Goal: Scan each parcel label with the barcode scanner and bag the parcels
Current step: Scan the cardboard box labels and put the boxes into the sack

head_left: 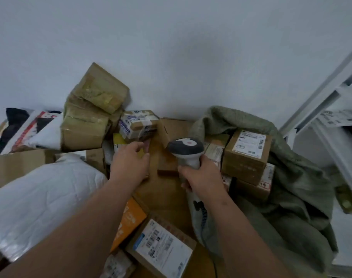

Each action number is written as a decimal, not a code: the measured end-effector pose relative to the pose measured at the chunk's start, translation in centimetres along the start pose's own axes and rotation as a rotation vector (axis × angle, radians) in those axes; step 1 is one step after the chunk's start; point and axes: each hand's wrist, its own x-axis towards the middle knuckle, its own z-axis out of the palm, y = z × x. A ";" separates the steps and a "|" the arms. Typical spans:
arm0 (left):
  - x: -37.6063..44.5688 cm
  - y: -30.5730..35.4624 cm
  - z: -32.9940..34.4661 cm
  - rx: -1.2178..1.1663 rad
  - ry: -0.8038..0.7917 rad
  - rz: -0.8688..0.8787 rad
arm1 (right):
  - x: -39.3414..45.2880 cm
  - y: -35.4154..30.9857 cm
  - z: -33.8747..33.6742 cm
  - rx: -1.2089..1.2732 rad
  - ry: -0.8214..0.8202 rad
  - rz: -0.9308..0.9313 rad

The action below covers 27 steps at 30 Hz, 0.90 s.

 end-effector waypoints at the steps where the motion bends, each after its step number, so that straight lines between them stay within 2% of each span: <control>1: -0.1 -0.8 -0.5 0.016 -0.004 -0.005 | -0.3 0.2 1.0 -0.016 -0.016 0.013; 4: -0.7 -2.5 -1.8 0.089 -0.040 0.000 | -0.9 1.2 3.5 -0.046 -0.033 0.042; 9: -2.0 -4.8 -3.8 0.347 -0.253 -0.064 | -2.5 2.5 6.5 -0.025 -0.065 0.164; 14: -3.5 -6.9 -4.4 0.471 -0.429 -0.092 | -4.4 3.5 8.8 0.065 -0.142 0.315; 18: -4.0 -7.8 -4.4 0.420 -0.487 -0.099 | -5.5 3.9 10.1 0.142 -0.135 0.345; 22: -4.0 -6.6 -6.3 0.334 -0.502 -0.038 | -5.8 3.0 9.9 0.302 0.028 0.267; 27: -3.9 -2.9 -9.2 0.073 -0.359 0.090 | -6.1 -0.7 7.3 0.461 0.238 0.080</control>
